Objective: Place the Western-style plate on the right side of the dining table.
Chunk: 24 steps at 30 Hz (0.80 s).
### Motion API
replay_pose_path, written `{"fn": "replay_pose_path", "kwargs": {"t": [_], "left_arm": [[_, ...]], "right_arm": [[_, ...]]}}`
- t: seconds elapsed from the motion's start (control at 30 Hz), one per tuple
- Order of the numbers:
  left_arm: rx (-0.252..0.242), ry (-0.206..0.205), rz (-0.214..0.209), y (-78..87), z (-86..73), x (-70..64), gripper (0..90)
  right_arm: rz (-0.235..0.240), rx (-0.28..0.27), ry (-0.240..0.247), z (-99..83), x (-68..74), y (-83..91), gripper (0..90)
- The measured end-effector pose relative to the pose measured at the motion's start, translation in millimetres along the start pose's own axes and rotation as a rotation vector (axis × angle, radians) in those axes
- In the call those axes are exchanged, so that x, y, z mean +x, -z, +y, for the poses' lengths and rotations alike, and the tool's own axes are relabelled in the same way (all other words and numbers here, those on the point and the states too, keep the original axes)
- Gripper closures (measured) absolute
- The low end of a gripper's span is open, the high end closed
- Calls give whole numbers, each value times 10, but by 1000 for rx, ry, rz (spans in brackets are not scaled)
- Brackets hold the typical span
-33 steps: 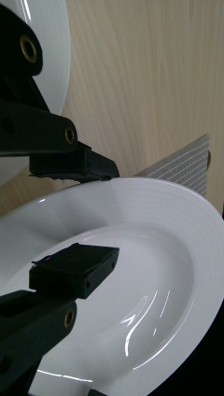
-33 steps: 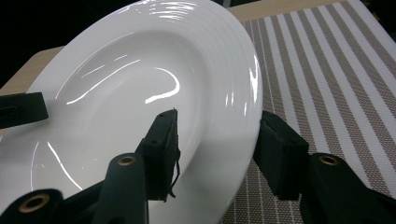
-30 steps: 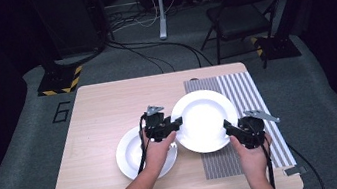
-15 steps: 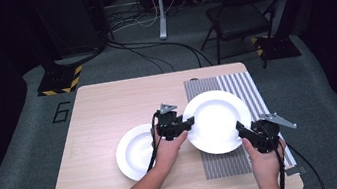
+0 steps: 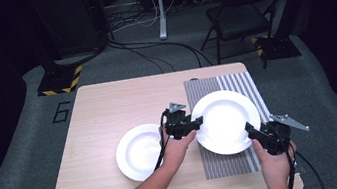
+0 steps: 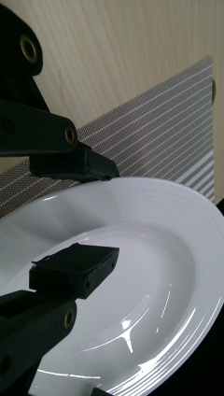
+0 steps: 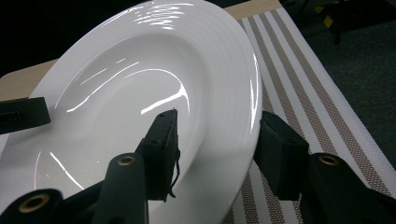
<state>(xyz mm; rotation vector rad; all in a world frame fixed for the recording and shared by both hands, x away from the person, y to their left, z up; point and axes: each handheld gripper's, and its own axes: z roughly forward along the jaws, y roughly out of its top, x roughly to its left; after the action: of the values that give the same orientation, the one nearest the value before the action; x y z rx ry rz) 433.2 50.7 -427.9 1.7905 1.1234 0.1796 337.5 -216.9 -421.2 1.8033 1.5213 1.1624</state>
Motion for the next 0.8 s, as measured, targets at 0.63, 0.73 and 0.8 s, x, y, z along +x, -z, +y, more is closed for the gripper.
{"fn": "replay_pose_path", "kwargs": {"t": [0.63, 0.73, 0.8], "left_arm": [[29, -25, -31, -181, -34, -121, 569], [24, -18, -26, -203, -36, -125, 569], [19, -15, -27, -218, -37, -121, 569]], "right_arm": [[-24, 2, -33, -68, -211, 69, 508], [-16, -10, -30, -56, -226, 72, 507], [-11, -10, -23, -44, -235, 66, 508]]}}
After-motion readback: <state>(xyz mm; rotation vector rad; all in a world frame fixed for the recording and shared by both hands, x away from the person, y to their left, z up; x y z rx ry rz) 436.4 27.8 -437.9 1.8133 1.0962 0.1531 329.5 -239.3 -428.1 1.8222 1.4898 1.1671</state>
